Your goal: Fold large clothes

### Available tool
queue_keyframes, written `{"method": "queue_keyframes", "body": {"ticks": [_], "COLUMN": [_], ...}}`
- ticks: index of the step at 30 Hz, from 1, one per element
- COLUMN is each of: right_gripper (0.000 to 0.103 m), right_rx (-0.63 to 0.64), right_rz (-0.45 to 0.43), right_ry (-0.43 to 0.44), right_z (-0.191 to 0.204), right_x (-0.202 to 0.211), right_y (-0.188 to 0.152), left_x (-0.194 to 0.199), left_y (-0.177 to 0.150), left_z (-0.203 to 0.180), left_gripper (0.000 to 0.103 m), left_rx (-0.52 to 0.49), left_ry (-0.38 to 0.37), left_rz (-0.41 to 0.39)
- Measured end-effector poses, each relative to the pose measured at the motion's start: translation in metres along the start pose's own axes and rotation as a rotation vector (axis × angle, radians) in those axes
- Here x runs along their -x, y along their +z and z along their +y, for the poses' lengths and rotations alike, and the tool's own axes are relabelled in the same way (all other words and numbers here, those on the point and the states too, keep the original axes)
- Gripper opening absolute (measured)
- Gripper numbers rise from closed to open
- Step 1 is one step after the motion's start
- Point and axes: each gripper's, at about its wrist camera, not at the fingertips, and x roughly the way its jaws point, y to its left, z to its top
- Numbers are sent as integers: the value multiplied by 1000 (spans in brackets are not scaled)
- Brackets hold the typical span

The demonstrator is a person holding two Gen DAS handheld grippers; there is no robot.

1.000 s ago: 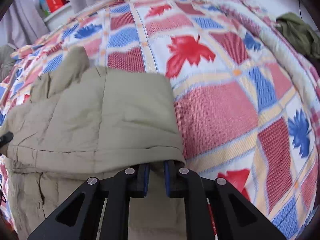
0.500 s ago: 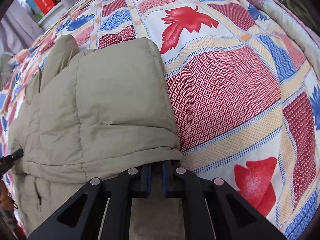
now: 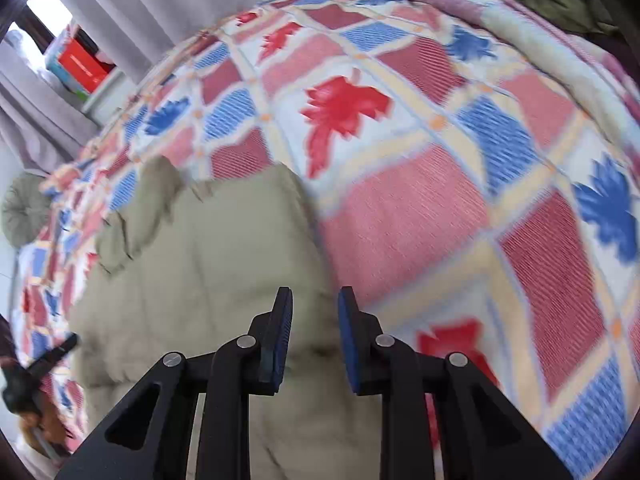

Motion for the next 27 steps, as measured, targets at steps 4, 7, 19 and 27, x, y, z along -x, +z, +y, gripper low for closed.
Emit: {"method": "queue_keyframes", "body": {"ticks": [4,7,19,27], "right_gripper": [23,21,24,27], "right_rx": [78,100,96,52], "right_rz": [44,80,47,61], "right_ry": [40,-39,-191,-205], "right_z": [34,35,12,-14], "right_x": [-45,-87,-94,-39], "right_y": [25,29,21,-4], "left_x": [-30,-40,-15,28], "left_y": [0,-2,-8,-29], "left_z": [5,6,37,52], "left_gripper": [15,15,15,15], "left_rx": [30,34,50,46], "left_ry": [33,18,76,69], "left_rz": [-19,-17,-7,25]}}
